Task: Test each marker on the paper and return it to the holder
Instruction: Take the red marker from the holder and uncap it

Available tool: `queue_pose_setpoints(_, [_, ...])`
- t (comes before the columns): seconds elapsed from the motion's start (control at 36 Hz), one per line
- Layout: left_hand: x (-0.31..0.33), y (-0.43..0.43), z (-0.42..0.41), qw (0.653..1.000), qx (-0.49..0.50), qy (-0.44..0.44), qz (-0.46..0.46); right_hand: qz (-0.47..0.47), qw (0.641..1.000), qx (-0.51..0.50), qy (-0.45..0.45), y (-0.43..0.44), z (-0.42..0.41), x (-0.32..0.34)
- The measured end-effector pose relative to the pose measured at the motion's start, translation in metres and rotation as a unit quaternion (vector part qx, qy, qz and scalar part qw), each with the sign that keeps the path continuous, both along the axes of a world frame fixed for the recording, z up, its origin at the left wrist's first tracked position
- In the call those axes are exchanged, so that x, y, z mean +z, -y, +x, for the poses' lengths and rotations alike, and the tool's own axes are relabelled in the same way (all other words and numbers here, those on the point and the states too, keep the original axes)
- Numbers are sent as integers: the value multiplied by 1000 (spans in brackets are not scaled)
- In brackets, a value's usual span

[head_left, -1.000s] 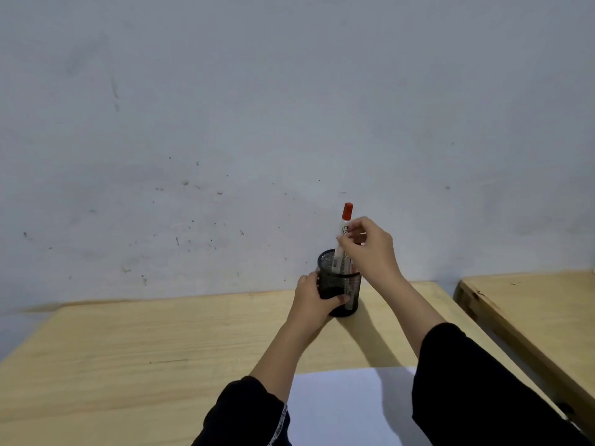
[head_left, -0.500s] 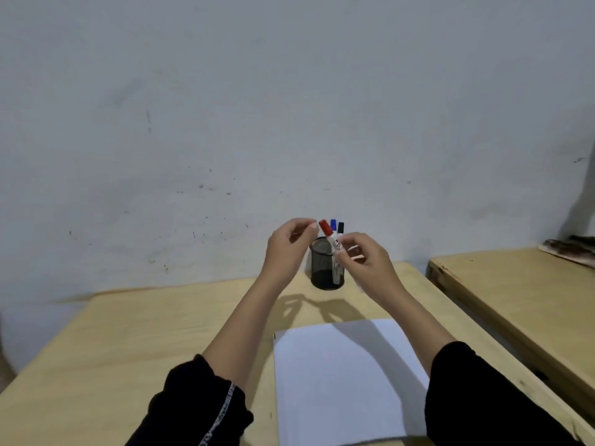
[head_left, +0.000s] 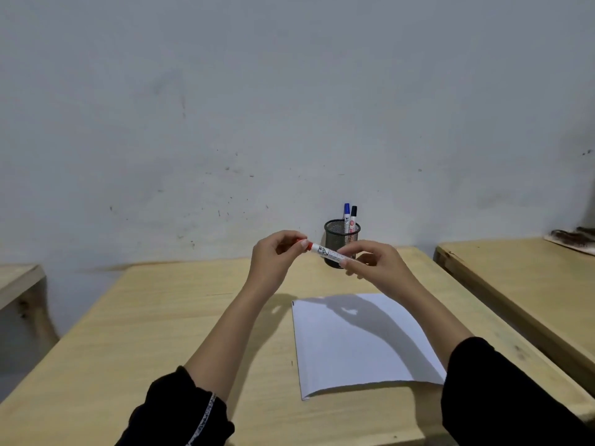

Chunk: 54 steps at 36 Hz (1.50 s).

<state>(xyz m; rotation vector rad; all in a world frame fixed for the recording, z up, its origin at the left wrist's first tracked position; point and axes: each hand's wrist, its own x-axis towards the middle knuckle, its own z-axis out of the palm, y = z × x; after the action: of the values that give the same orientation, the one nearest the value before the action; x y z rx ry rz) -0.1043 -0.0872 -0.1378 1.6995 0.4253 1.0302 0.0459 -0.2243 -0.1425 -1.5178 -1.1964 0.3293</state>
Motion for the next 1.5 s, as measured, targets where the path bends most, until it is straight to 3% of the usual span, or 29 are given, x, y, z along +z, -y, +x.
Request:
queue_pose_setpoints(0.17, [-9,0,-10,996,1,59,-66,121,976,3,-180,-6,-13,-7])
queue_pose_setpoints(0.31, [-15,2,-9,992,-8,83,-98,205,904,25,-375,-17,-31,-16])
queue_pose_setpoints(0.36, [-16,4,-8,991,-14,81,-102,215,884,30,-413,-23,-38,-18])
queue_pose_setpoints(0.64, [-27,-6,-5,995,-13,15,-93,174,904,29,-390,-39,-44,-28])
queue_pose_setpoints(0.78, [-35,-13,-6,991,-3,10,-131,156,930,38,-331,-44,-42,-31])
queue_pose_setpoints(0.89, [-44,-29,-12,988,32,-21,-153,171,925,21,-337,-46,-34,-30])
queue_pose_setpoints(1.06, [-62,-46,-19,977,111,-180,-39,160,925,-15,-345,-46,-20,-36])
queue_pose_setpoints(1.25, [-73,-57,-13,927,100,-344,109,121,936,-28,-330,-48,-13,-44])
queue_pose_setpoints(1.5, [-80,-58,-6,923,78,-353,128,101,940,-23,-324,-48,-13,-44])
